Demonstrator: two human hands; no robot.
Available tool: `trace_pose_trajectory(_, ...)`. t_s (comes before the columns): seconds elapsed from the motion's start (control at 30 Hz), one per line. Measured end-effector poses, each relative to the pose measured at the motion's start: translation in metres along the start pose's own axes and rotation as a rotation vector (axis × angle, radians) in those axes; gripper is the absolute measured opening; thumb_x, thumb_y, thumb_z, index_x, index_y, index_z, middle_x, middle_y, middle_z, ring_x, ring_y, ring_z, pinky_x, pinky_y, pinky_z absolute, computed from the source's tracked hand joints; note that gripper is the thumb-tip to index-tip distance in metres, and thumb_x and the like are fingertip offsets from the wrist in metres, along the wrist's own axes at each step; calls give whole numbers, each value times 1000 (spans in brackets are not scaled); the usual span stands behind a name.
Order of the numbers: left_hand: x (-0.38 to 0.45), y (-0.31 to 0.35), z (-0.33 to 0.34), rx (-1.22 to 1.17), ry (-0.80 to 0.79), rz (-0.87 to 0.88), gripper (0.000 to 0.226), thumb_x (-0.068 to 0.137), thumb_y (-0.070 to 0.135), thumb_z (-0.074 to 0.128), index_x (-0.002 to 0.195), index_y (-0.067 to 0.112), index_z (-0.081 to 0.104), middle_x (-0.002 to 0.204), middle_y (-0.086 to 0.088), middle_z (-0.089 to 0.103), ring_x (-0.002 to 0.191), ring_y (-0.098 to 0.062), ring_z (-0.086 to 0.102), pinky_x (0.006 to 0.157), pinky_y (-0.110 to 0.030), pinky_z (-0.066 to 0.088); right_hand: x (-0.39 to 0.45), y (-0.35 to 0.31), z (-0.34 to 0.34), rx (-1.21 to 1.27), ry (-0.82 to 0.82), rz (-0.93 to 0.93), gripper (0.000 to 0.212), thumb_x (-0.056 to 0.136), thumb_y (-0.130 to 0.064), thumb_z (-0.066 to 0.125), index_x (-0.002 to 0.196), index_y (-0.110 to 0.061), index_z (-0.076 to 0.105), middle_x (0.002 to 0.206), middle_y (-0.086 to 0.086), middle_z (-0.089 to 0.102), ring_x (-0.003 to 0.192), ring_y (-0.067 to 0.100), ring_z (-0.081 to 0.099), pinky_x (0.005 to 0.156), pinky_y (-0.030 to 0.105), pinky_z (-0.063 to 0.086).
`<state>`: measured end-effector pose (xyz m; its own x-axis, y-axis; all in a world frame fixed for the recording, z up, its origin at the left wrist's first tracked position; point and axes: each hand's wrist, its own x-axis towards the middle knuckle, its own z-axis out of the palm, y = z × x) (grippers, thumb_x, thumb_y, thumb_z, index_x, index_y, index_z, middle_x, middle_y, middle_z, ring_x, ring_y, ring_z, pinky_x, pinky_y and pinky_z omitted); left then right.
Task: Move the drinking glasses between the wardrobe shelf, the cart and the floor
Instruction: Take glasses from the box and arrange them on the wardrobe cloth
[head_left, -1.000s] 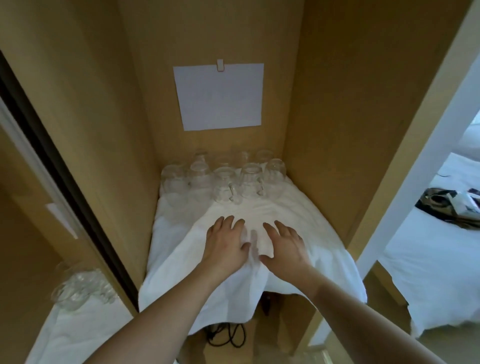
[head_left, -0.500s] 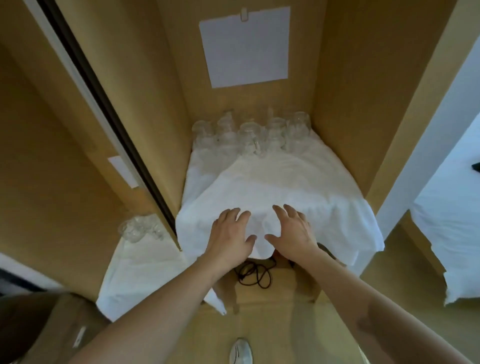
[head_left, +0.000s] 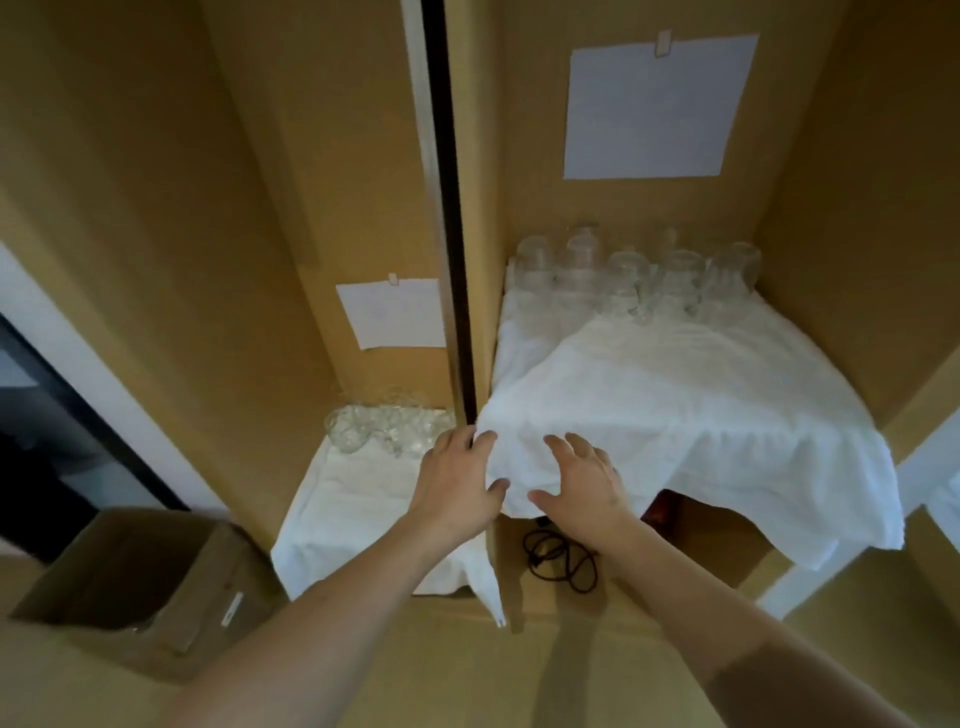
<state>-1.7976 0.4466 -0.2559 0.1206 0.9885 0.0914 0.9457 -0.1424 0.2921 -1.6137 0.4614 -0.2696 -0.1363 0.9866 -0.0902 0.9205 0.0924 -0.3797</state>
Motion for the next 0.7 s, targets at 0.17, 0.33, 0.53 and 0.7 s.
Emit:
trace_pose_trajectory(0.17, -14, -84, -22, -1, 0, -47, 65, 95, 46, 59, 152, 22, 38, 159, -7, 35, 146, -30, 28, 117, -43, 31, 5, -80, 38, 18, -43, -18, 78, 91, -50, 63, 156, -28, 27, 162, 5, 28, 142, 33, 34, 113, 44, 38)
trace_pose_trajectory(0.33, -25, -155, -33, -36, -27, -94, 64, 95, 47, 60, 150, 22, 39, 159, -9, 34, 146, -31, 28, 117, -44, 33, 6, -143, 69, 14, -89, 4, 77, 90, -50, 64, 155, -27, 29, 158, 3, 32, 139, 31, 39, 111, 43, 40)
trace_pose_trajectory(0.53, -26, -211, -44, -98, -36, -65, 63, 93, 46, 61, 149, 23, 42, 157, -7, 37, 144, -30, 30, 115, -44, 36, 5, -196, 95, -3, -69, 50, 76, 91, -51, 62, 155, -28, 29, 161, 2, 29, 143, 29, 36, 112, 41, 40)
trace_pose_trajectory(0.7, -30, -240, -47, -163, -34, -46, 62, 94, 45, 61, 149, 23, 43, 157, -6, 38, 144, -29, 32, 115, -42, 37, -2, -224, 114, -21, -70, 81, 75, 91, -52, 62, 155, -29, 31, 159, 0, 32, 141, 26, 39, 109, 39, 42)
